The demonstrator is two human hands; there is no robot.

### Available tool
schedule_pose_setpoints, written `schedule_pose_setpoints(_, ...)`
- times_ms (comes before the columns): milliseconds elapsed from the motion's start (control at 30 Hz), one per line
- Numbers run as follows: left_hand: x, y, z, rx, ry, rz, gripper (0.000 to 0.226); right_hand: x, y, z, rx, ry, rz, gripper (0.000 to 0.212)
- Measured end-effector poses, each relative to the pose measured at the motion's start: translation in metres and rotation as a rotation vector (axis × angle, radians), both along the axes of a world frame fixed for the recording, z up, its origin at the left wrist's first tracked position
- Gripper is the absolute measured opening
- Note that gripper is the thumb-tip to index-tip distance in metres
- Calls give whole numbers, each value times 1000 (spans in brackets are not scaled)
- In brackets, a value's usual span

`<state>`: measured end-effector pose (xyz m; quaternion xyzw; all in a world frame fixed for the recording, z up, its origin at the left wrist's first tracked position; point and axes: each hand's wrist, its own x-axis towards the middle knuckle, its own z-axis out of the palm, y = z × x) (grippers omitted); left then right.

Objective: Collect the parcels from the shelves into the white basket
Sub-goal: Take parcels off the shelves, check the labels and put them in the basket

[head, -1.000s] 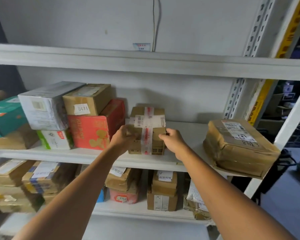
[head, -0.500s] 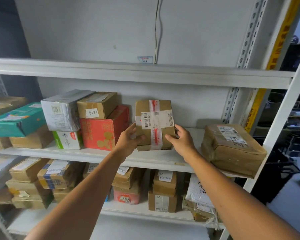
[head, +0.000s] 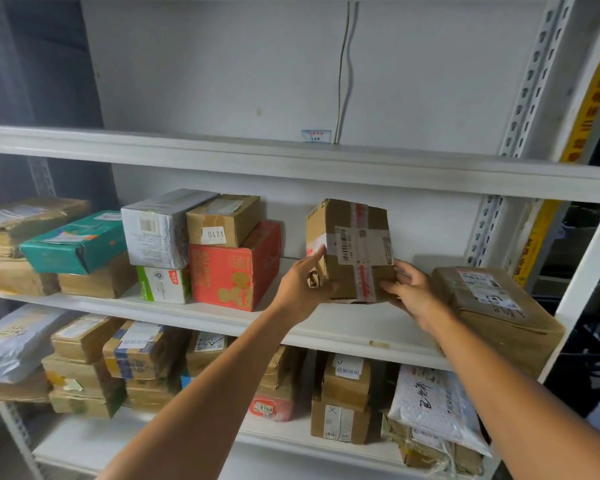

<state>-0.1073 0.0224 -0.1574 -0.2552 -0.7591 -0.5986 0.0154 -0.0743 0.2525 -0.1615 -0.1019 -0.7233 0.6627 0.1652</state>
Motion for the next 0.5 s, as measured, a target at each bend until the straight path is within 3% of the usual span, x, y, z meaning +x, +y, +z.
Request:
schedule_pose_setpoints(267, -24, -15, -4, 238, -169, 22, 59, 14, -51, 10, 361, 150, 40, 74)
schedule_pose_setpoints(333, -29, -21, -8, 255, -185, 0, 43, 16, -64, 8, 511, 191, 27, 75)
schedule_pose_setpoints(500, -36, -29, -16, 217, -216, -57, 33, 17, -88, 1, 749, 227, -87, 76)
